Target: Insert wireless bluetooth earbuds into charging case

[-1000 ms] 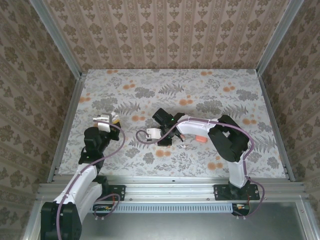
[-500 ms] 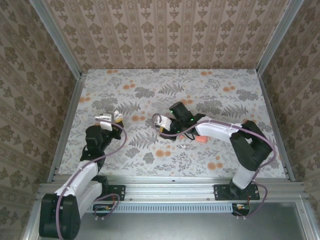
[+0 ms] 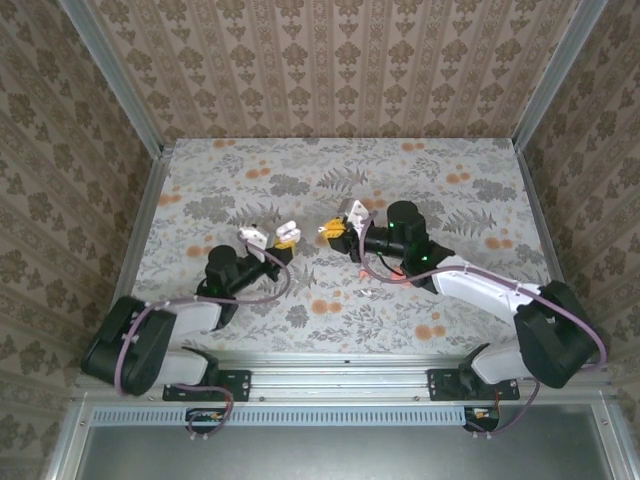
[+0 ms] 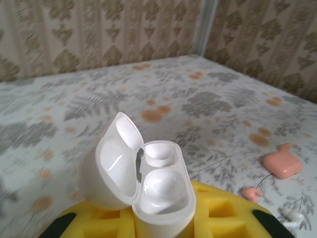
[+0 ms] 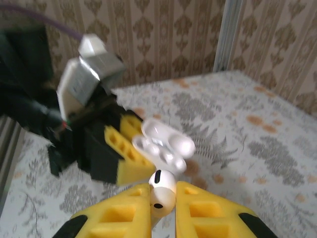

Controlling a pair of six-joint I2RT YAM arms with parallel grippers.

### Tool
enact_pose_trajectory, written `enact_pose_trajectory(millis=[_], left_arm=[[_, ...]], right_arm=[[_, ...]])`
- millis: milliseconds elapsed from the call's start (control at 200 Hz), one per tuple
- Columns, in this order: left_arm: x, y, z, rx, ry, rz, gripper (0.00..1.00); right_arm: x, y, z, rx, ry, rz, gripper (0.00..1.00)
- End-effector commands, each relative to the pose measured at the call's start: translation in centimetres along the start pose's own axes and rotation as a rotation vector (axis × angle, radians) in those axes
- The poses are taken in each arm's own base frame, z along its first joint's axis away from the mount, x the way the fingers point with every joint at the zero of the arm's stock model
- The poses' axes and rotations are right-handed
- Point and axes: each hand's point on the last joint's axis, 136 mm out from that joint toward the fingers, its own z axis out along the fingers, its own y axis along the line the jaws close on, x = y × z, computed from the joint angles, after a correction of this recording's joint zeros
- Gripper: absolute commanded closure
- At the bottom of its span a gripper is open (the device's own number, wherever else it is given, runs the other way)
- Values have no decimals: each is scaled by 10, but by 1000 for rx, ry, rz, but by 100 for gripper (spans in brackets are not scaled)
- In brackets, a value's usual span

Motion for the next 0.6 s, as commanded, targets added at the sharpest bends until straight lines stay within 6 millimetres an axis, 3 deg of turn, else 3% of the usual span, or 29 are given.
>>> enact_pose_trajectory(millis=[0, 95, 300, 595], left_arm=[[-51, -36, 15, 165, -181, 105, 88], [-57, -55, 22, 216, -198, 167, 89], [-66, -75, 26, 286, -225, 217, 89], [-74, -88, 29, 326, -244, 230, 89]], right_arm=[[-38, 2, -14, 18, -148, -29, 84], [-42, 4, -19, 24, -176, -33, 84], [-48, 5, -23, 29, -224, -30, 83], [-49, 7, -18, -2, -260, -1, 83]])
